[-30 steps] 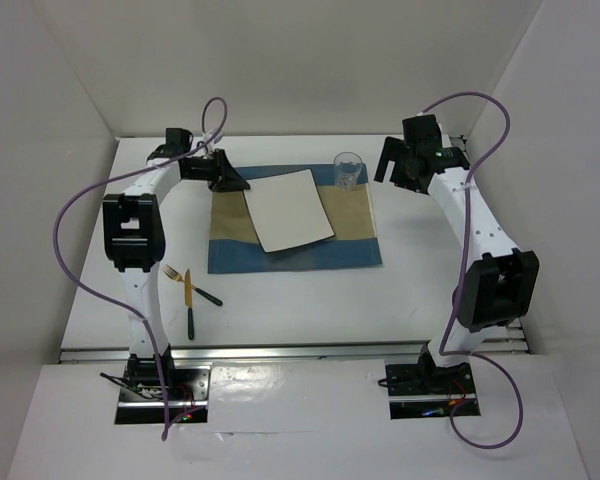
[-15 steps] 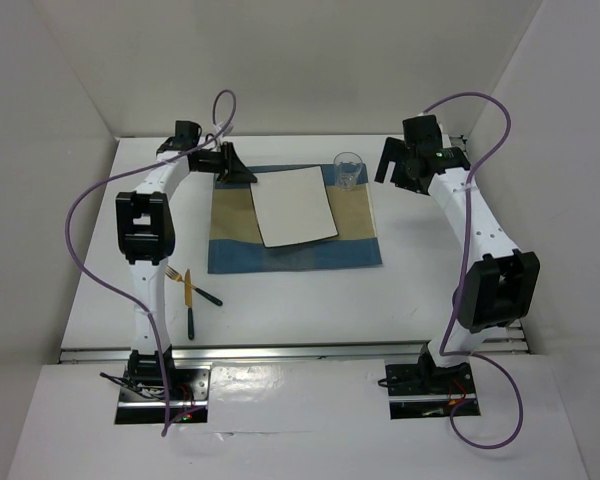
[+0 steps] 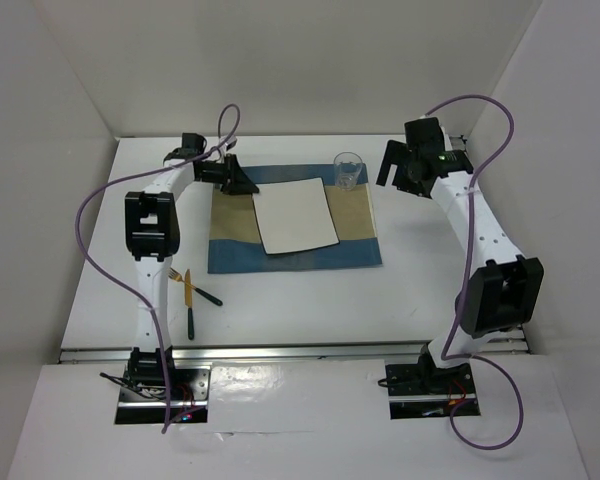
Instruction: Set the dinner table for one person
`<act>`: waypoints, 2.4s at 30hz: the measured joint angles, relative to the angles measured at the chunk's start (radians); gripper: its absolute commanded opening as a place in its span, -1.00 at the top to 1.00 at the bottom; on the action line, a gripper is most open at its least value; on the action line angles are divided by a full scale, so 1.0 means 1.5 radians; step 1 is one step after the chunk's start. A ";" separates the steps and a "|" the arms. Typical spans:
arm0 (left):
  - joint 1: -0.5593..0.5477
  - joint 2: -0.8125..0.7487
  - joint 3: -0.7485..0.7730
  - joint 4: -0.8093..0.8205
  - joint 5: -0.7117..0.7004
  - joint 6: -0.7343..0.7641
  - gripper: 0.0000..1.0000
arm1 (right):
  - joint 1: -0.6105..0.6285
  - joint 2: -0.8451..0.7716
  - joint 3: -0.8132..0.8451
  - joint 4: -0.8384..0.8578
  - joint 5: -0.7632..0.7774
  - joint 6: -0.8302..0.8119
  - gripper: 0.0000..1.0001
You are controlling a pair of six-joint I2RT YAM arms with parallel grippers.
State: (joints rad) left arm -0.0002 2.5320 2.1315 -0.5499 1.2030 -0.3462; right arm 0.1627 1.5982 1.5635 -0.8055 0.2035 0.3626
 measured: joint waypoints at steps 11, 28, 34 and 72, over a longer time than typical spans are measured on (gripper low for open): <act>-0.005 0.027 0.053 0.052 -0.009 -0.067 1.00 | 0.000 -0.017 -0.013 -0.007 0.003 0.002 -1.00; -0.013 0.055 0.053 0.089 -0.008 -0.119 1.00 | 0.000 -0.029 -0.023 -0.013 0.017 0.005 -1.00; -0.004 0.060 0.053 0.075 -0.021 -0.121 0.45 | 0.000 -0.029 -0.024 -0.013 0.017 0.010 -1.00; -0.003 0.060 0.079 0.100 -0.086 -0.246 -1.00 | 0.000 -0.104 -0.075 -0.043 0.034 0.033 -1.00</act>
State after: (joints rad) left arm -0.0044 2.6225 2.2494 -0.4000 1.0733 -0.7158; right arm 0.1627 1.4418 1.4506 -0.8700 0.2543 0.4118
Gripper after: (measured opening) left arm 1.000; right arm 0.999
